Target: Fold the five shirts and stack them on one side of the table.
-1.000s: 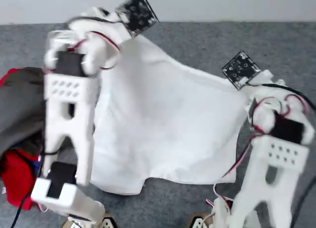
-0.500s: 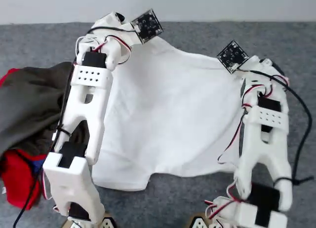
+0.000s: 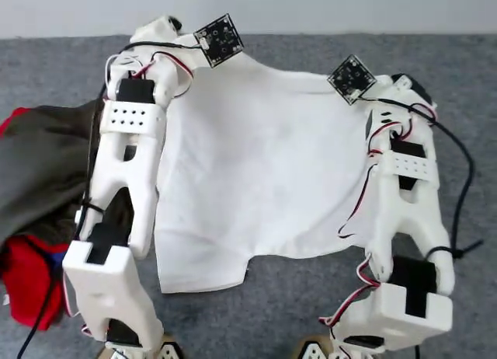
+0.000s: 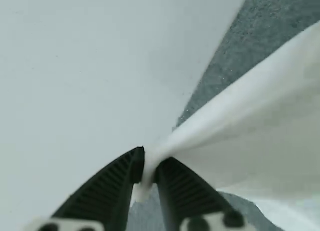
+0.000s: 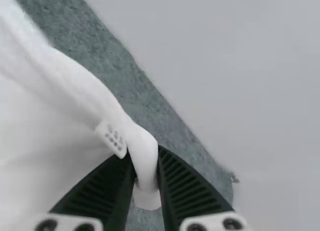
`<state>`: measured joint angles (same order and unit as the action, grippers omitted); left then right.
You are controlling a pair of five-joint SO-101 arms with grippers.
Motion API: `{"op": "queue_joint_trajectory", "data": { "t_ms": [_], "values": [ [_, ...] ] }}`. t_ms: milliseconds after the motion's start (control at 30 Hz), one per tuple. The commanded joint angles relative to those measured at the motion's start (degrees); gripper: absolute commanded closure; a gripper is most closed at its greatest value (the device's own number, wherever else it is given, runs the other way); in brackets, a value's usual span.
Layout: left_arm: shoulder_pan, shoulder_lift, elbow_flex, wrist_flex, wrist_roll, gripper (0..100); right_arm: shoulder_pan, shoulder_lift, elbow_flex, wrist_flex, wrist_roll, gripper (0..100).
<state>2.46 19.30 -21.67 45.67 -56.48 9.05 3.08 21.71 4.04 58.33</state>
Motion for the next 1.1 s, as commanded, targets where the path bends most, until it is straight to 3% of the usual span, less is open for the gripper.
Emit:
{"op": "queue_joint_trajectory", "data": {
  "t_ms": [0, 200, 433, 567, 700, 933, 1067],
  "values": [
    [0.7, -8.18, -2.68, 13.8, -0.88, 99, -1.71, -1.27, -2.9, 5.85, 0.26, 99.0],
    [1.23, -14.95, -2.59, 34.11, -0.62, 99, -1.63, -6.29, -2.81, 25.8, 0.0, 99.0],
    [5.1, -20.57, -1.98, 55.3, -0.26, 99, -0.84, -14.37, -2.9, 46.99, -5.71, 99.0],
    [6.15, -24.53, 3.74, 54.86, 5.98, 99, -0.75, -16.31, -2.73, 57.89, -5.8, 99.0],
    [8.44, -31.03, 16.57, 54.86, 7.56, 99, -0.66, -16.84, -2.64, 66.68, -5.8, 99.0],
    [10.81, -41.49, 41.01, 54.77, 14.07, 99, 3.82, -16.4, -2.46, 75.47, -5.63, 99.0],
    [10.46, -41.14, 48.22, 54.68, 16.09, 99, 6.81, -16.4, -2.02, 76.44, -5.36, 99.0]
  ]
}}
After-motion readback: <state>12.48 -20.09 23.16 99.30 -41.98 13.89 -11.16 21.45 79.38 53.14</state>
